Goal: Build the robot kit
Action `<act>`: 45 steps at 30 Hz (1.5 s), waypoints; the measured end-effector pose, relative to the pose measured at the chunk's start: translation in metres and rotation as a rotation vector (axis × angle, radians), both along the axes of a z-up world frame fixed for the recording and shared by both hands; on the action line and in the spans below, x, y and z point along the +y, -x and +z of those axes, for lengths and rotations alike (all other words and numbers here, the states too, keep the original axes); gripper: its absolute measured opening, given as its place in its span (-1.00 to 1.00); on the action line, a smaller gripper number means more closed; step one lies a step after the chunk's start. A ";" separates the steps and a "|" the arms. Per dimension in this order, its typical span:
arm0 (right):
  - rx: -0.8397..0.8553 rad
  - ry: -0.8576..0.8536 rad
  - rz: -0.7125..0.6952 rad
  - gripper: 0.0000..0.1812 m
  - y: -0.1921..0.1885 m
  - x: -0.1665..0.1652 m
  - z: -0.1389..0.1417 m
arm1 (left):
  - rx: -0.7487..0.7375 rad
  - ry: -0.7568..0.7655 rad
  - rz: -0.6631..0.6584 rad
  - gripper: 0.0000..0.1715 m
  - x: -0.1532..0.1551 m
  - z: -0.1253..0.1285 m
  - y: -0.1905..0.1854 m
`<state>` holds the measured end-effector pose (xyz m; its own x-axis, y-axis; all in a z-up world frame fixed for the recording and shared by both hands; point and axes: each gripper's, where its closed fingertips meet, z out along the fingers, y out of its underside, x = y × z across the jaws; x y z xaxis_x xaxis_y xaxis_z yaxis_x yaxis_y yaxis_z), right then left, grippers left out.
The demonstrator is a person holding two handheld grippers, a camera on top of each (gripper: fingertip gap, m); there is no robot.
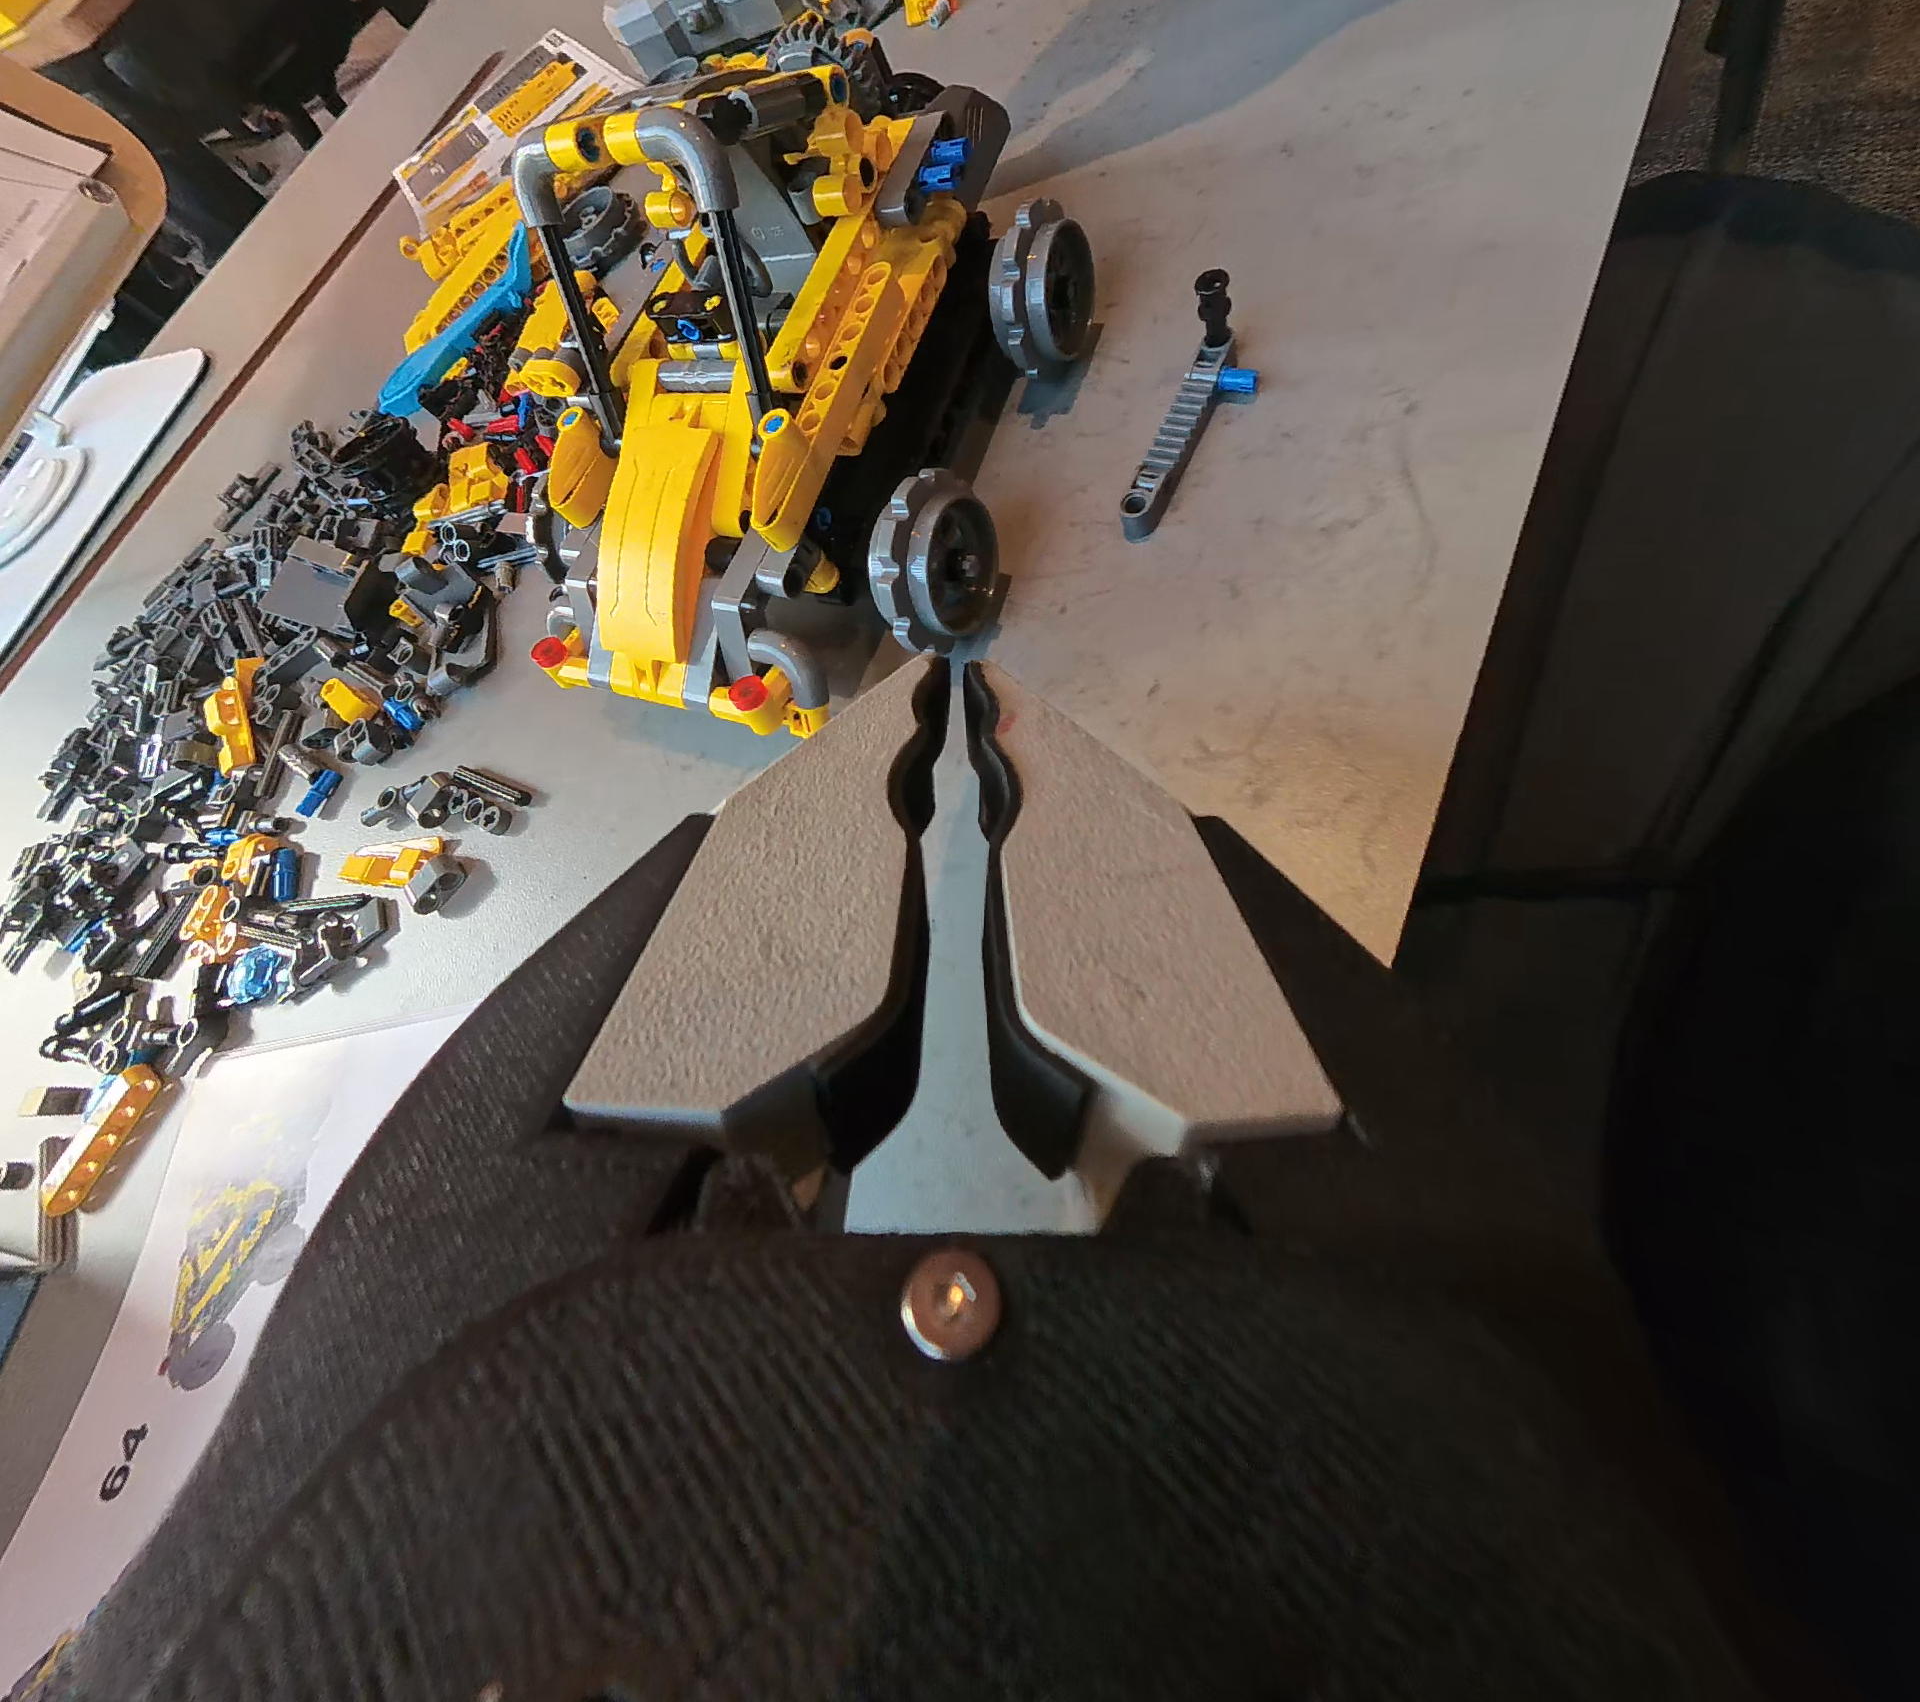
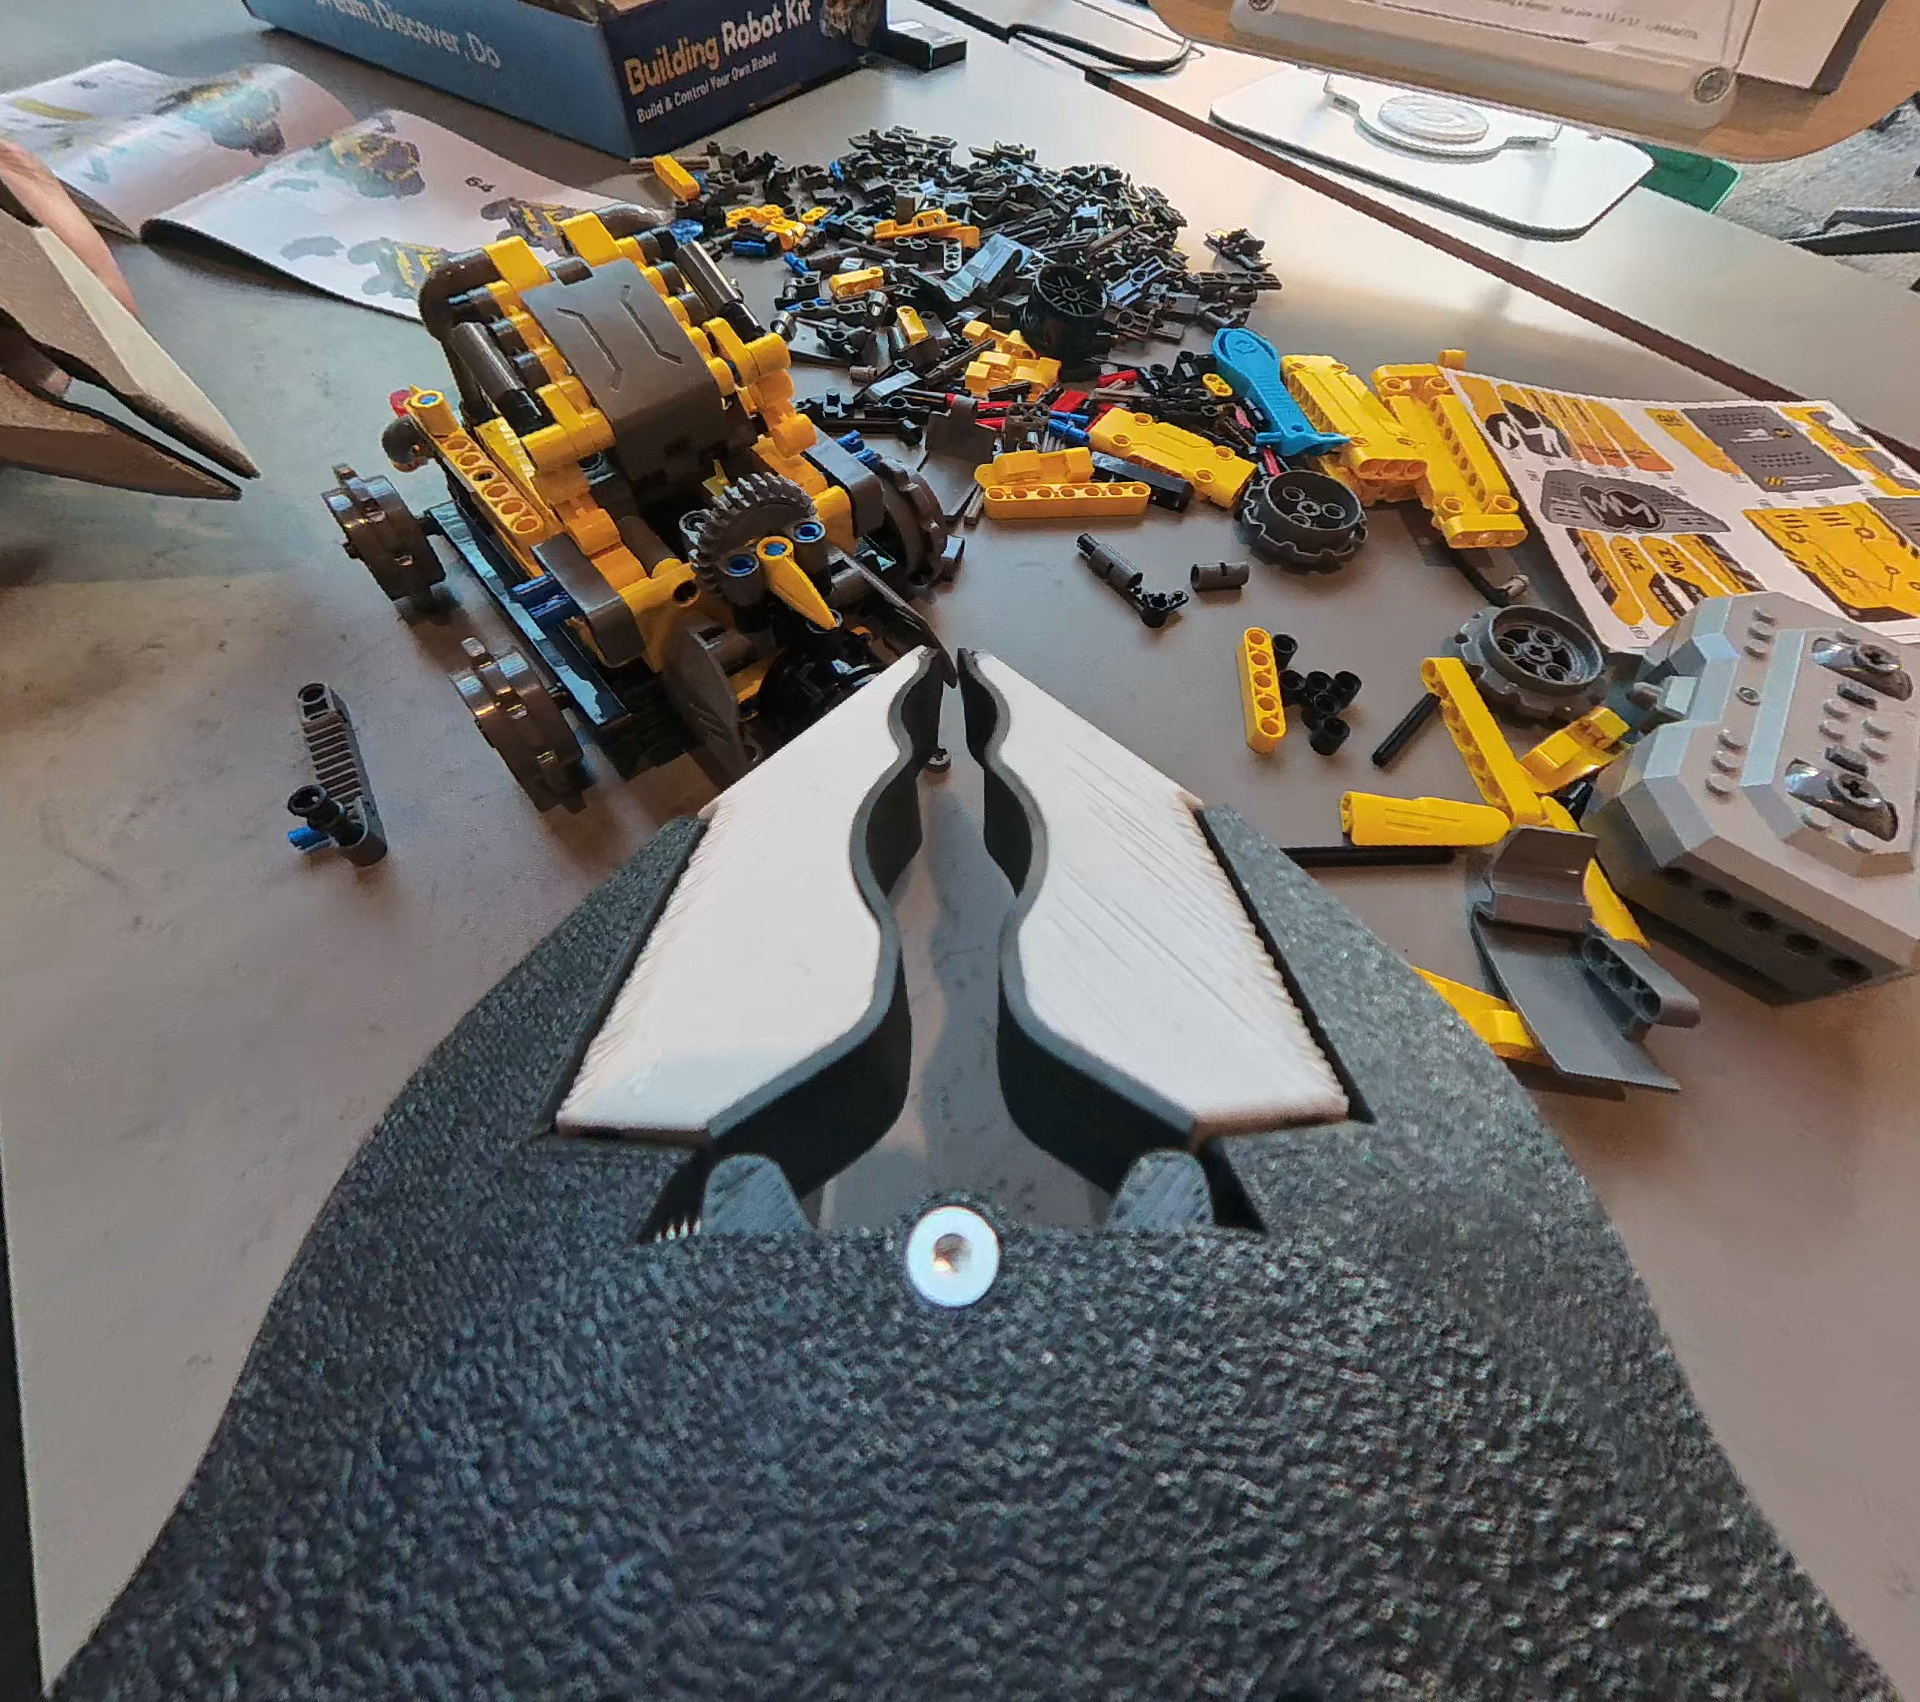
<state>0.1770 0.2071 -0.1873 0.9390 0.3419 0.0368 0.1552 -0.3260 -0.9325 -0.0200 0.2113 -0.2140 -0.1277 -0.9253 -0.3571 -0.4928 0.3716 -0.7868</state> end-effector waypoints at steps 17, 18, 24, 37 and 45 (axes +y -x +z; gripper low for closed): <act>-0.011 -0.014 0.011 -0.99 0.002 -0.001 0.001 | -0.016 0.043 0.007 -0.99 0.002 0.003 0.001; -0.011 -0.018 0.012 -0.99 0.002 -0.002 0.002 | -0.016 0.045 0.007 -0.99 0.002 0.003 0.001; 0.093 -0.045 0.111 -0.95 0.014 -0.013 0.012 | -0.027 0.080 0.007 -0.98 0.003 0.006 0.001; -0.030 0.264 0.367 -0.74 0.106 -0.062 -0.036 | -0.045 0.175 -0.018 -0.91 0.003 0.010 0.002; -0.045 0.292 0.440 -0.91 0.129 -0.059 -0.040 | -0.016 0.124 -0.049 -0.92 -0.004 0.005 0.001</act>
